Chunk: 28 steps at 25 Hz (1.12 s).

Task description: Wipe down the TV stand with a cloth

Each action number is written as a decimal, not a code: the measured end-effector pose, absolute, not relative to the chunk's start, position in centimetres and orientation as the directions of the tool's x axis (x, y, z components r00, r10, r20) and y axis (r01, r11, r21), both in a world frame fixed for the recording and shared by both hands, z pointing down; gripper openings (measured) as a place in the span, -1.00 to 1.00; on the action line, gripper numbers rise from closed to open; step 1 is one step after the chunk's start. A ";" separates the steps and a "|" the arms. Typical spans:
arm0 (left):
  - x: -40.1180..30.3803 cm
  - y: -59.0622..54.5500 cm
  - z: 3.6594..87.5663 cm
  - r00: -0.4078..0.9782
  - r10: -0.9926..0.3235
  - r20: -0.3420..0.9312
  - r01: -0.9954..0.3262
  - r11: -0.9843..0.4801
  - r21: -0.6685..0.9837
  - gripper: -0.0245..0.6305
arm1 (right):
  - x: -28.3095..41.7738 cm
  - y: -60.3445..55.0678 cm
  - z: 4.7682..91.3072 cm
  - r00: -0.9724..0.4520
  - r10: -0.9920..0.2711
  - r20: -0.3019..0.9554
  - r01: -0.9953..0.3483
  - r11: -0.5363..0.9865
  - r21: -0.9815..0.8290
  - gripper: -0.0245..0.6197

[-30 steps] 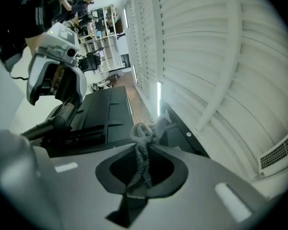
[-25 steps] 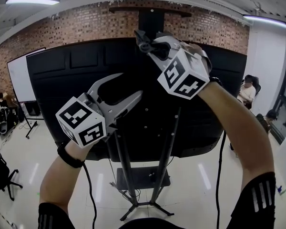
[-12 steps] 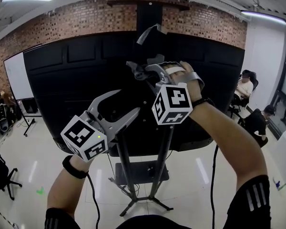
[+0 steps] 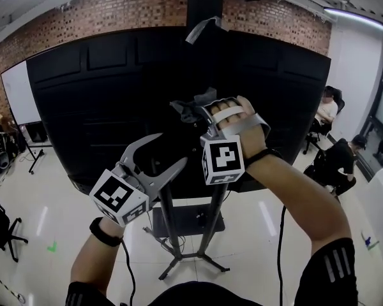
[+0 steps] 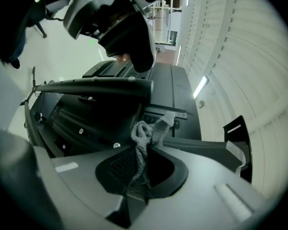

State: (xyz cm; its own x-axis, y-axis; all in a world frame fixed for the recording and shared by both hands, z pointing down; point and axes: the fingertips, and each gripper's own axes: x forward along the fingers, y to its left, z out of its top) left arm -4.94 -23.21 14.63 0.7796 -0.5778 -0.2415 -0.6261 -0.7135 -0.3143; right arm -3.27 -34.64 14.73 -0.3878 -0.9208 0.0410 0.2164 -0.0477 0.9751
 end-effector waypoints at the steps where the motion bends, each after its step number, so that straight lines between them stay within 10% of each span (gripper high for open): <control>1: -5.0 -23.3 15.1 0.779 -0.579 -0.241 -0.627 -0.717 -0.304 -0.06 | -3.2 -34.7 15.4 -0.379 -0.924 0.045 0.225 -0.045 0.973 -0.81; 28: -6.0 -24.3 28.7 0.776 -0.617 -0.133 -0.629 -0.773 -0.083 -0.06 | -5.1 -34.1 34.5 -0.350 -0.917 0.192 0.294 0.087 0.952 -0.82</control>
State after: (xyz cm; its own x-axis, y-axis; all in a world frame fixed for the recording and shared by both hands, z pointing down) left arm -5.99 -24.29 28.66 0.7757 -0.6170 -0.1328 -0.6290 -0.7730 -0.0826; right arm -5.05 -34.10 34.51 -0.3505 -0.9168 0.1916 0.2941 0.0865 0.9519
